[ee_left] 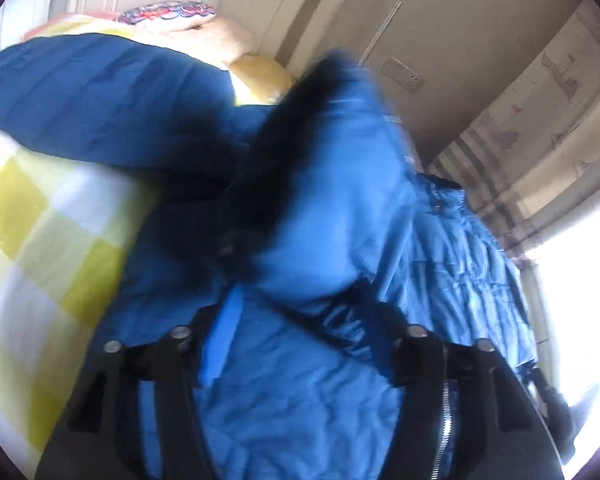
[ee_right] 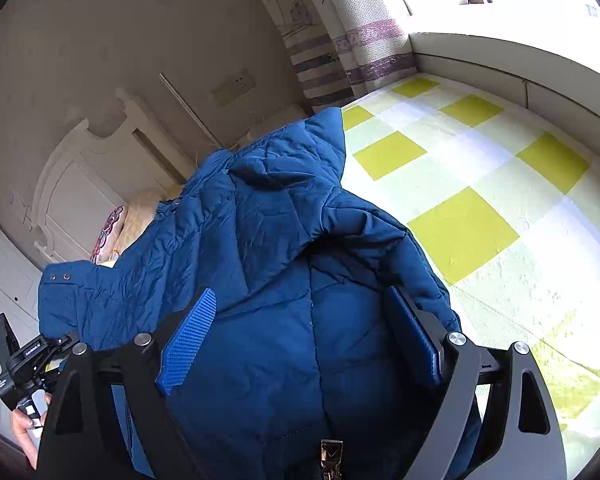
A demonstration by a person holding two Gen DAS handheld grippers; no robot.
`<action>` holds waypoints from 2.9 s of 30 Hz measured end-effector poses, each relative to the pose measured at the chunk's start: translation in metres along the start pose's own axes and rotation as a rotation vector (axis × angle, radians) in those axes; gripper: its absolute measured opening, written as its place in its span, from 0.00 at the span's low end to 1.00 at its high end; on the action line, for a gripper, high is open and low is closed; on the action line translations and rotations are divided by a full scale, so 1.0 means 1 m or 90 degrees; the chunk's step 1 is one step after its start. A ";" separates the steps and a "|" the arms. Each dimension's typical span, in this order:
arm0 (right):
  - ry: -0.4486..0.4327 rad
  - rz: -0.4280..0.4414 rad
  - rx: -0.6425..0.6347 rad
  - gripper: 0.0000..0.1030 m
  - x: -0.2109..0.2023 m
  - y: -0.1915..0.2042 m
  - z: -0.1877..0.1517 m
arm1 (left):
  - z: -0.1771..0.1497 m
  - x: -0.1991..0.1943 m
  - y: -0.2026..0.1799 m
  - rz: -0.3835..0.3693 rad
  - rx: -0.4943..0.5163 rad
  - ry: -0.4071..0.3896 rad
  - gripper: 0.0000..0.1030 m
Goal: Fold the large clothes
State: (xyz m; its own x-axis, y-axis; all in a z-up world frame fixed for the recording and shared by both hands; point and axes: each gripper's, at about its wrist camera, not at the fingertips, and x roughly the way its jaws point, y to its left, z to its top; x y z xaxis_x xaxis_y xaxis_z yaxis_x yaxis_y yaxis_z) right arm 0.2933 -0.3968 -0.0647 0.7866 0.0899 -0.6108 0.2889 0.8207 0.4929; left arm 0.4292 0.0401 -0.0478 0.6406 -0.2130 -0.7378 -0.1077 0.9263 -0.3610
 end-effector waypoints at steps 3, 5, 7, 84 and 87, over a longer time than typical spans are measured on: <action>0.001 -0.001 -0.002 0.82 0.001 0.000 0.000 | -0.004 0.003 0.013 -0.017 0.010 0.013 0.78; 0.002 -0.002 -0.001 0.82 0.002 -0.001 0.001 | -0.002 0.006 0.010 -0.014 0.024 0.016 0.77; 0.002 -0.006 -0.004 0.82 0.002 0.001 0.000 | -0.002 0.007 0.000 0.034 0.045 0.005 0.72; 0.105 -0.230 -0.252 0.89 0.171 0.102 0.121 | -0.046 0.029 -0.073 0.213 0.368 -0.041 0.98; 0.138 -0.244 -0.259 0.95 0.196 0.095 0.121 | -0.045 0.028 -0.073 0.211 0.366 -0.041 0.98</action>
State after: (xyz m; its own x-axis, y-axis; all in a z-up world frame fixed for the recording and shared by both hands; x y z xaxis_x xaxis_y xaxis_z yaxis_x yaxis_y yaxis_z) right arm 0.5404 -0.3693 -0.0627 0.5261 -0.1776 -0.8316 0.2641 0.9637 -0.0387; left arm 0.4207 -0.0477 -0.0681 0.6888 0.1141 -0.7159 0.1044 0.9617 0.2536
